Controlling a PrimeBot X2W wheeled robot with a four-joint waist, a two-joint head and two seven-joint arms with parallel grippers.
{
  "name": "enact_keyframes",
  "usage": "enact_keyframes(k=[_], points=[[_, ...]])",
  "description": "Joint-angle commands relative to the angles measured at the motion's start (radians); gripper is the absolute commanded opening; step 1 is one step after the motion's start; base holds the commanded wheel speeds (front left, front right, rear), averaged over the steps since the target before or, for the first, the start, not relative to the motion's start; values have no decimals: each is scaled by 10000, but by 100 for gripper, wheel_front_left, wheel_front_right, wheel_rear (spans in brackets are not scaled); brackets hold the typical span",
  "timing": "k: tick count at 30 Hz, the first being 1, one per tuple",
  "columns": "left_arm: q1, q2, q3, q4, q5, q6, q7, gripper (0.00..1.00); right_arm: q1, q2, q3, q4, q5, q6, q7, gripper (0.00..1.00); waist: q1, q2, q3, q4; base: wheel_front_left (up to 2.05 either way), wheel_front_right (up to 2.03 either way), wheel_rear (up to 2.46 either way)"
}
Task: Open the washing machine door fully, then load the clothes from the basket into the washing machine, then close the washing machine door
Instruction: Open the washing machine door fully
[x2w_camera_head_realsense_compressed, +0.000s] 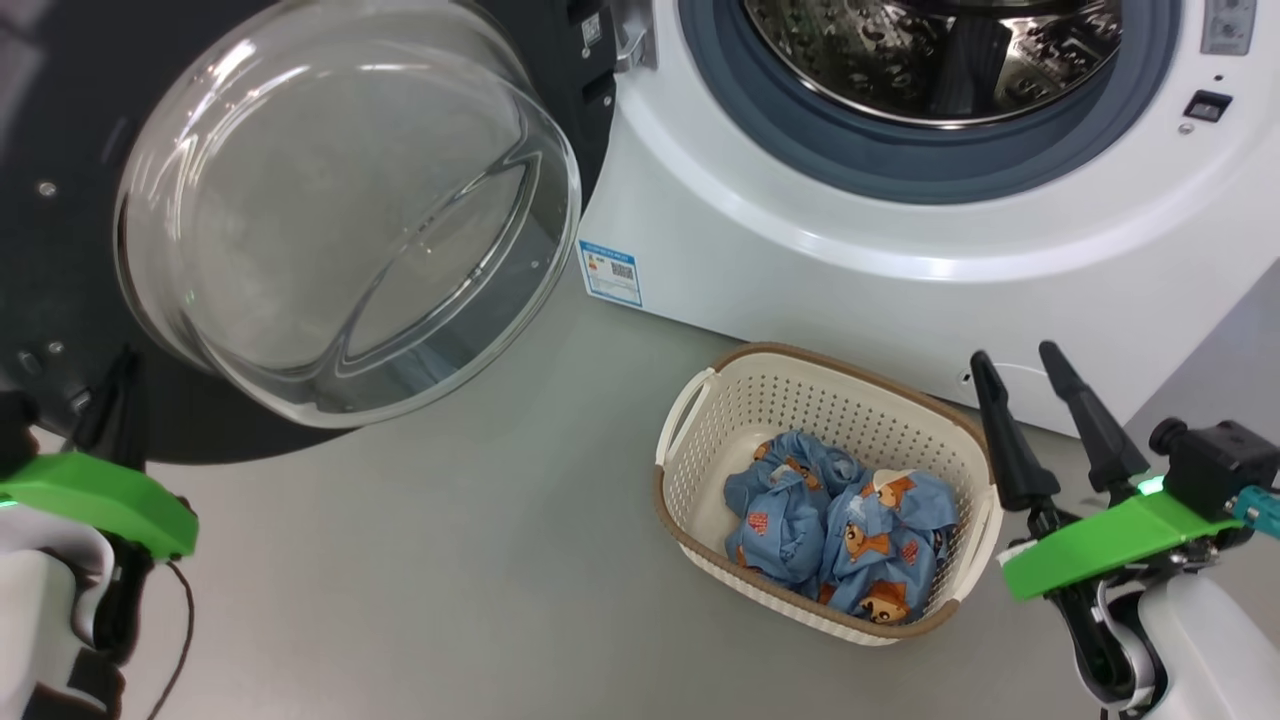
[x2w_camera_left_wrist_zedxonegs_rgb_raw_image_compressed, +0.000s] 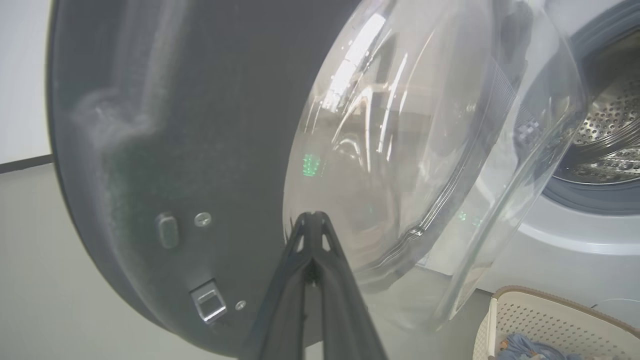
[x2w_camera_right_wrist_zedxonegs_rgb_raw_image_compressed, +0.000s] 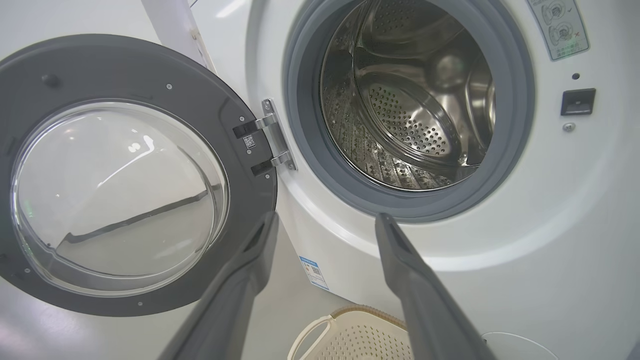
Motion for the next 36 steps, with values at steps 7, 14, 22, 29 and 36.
enact_keyframes(k=[7,14,22,29,36], points=[[681,335,350,-1091,39,149,-133,100,212,-120,472,-151,95,46,-94,100,1,-1,-397,-346,0,0,0],[1456,197,438,-2152,-25,303,-134,100,375,-164,651,-178,122,46,-94,100,1,-1,-664,-857,0,0,0],[2291,34,540,-3646,-252,666,-81,100,547,-200,716,-200,160,46,-94,100,1,-1,-961,-1600,0,0,0],[3074,-29,583,-5150,-343,1165,116,100,573,-197,682,-336,151,46,-94,100,1,-1,-1063,-2285,0,0,0],[3685,-96,594,-6193,-410,1529,219,100,594,-196,628,-526,75,46,-94,100,1,-1,-1177,-2937,0,0,0]])
